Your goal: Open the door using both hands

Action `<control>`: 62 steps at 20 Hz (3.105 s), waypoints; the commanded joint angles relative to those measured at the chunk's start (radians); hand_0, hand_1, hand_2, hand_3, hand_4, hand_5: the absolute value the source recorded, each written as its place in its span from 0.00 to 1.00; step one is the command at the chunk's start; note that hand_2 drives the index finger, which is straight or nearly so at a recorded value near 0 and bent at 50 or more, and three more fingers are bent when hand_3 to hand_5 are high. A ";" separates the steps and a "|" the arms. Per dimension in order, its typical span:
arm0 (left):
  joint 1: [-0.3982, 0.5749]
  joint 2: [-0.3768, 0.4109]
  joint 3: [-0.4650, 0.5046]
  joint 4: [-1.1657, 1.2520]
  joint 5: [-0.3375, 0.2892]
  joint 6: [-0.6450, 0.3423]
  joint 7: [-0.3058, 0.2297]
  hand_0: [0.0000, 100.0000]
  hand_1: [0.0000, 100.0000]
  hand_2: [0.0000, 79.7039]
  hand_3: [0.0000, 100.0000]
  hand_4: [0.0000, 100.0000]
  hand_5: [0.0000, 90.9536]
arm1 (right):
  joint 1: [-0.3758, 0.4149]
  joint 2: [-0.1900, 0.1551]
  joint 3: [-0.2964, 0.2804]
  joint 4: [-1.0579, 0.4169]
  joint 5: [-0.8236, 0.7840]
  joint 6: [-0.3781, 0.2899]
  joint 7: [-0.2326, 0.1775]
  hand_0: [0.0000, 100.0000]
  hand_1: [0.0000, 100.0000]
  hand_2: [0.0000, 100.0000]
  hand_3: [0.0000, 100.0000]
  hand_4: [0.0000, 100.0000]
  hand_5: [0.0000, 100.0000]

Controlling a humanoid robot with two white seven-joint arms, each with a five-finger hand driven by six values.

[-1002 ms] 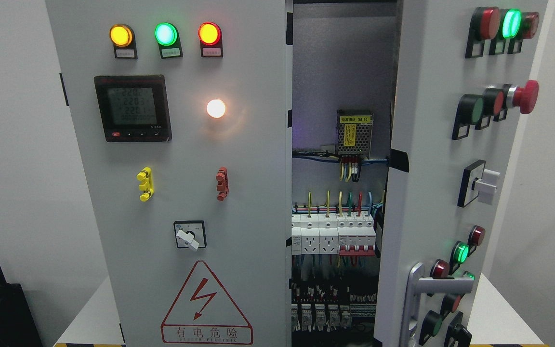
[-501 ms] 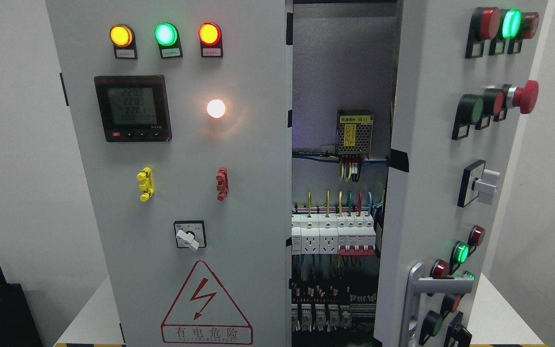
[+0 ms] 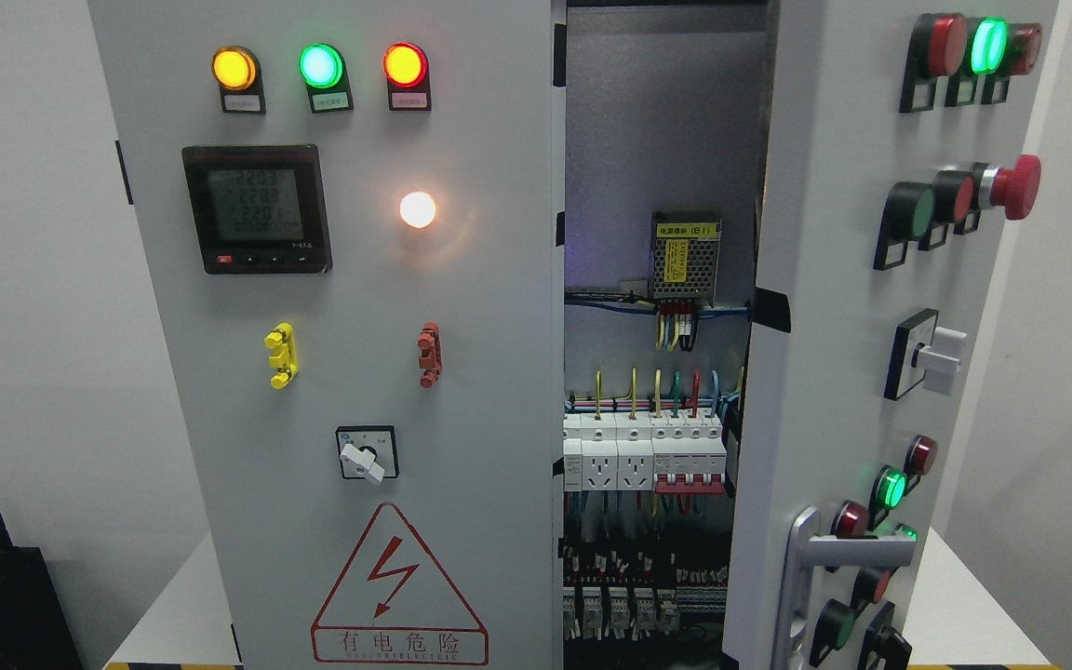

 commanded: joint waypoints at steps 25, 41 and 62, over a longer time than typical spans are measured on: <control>-0.268 0.868 0.144 -0.210 0.878 -0.035 -0.294 0.00 0.00 0.00 0.00 0.03 0.00 | 0.000 0.000 0.000 0.000 0.000 0.001 -0.001 0.00 0.00 0.00 0.00 0.00 0.00; -0.299 1.086 0.143 -0.212 1.105 -0.032 -0.455 0.00 0.00 0.00 0.00 0.03 0.00 | 0.000 0.000 0.000 0.000 0.000 0.001 -0.001 0.00 0.00 0.00 0.00 0.00 0.00; -0.703 0.944 -0.071 -0.269 1.114 0.195 -0.447 0.00 0.00 0.00 0.00 0.03 0.00 | 0.000 0.000 0.000 0.000 0.000 0.001 -0.001 0.00 0.00 0.00 0.00 0.00 0.00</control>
